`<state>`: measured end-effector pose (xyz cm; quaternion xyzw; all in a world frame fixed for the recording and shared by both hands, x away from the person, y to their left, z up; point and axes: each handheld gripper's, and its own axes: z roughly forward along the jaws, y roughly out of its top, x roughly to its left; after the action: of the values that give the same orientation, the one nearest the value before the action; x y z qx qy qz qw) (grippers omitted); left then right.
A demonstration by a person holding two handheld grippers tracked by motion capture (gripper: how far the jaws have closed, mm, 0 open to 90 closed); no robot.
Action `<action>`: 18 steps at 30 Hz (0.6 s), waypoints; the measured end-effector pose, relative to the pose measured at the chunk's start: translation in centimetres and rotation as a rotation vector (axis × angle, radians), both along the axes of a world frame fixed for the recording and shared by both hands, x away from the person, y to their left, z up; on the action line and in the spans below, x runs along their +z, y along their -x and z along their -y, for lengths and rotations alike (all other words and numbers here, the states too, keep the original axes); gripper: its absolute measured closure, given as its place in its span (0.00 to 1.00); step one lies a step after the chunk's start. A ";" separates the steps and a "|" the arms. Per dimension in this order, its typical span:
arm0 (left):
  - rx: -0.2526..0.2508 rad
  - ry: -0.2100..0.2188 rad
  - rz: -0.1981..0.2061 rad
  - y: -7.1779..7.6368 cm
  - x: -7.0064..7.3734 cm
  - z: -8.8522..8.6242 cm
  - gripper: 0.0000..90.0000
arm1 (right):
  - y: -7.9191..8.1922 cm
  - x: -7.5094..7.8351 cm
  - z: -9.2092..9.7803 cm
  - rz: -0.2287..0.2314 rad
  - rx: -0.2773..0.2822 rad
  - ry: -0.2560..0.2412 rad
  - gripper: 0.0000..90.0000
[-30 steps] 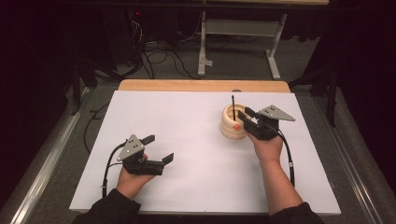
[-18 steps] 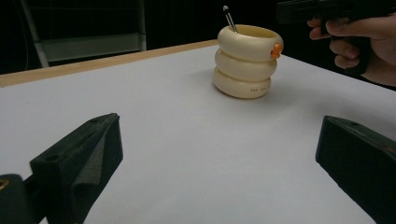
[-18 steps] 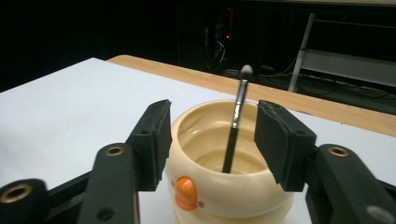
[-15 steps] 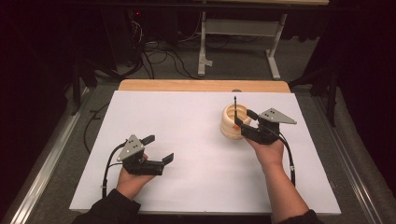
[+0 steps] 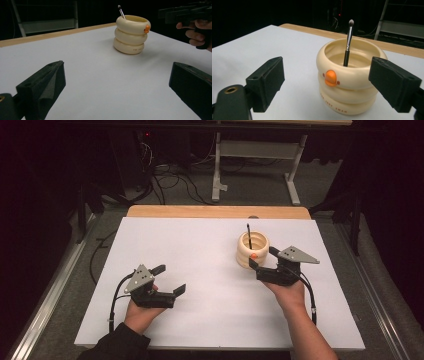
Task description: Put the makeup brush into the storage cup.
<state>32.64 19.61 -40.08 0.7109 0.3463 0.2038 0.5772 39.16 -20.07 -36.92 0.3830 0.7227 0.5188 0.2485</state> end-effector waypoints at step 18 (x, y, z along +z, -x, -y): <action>-0.017 0.005 -0.011 0.2 0.0 0.4 0.01 | 3.5 -1.4 1.6 0.001 -0.013 0.025 0.01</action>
<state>32.42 19.25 -40.10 0.7134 0.3438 0.1941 0.5790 35.69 -21.72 -38.28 0.3843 0.7267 0.5082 0.2568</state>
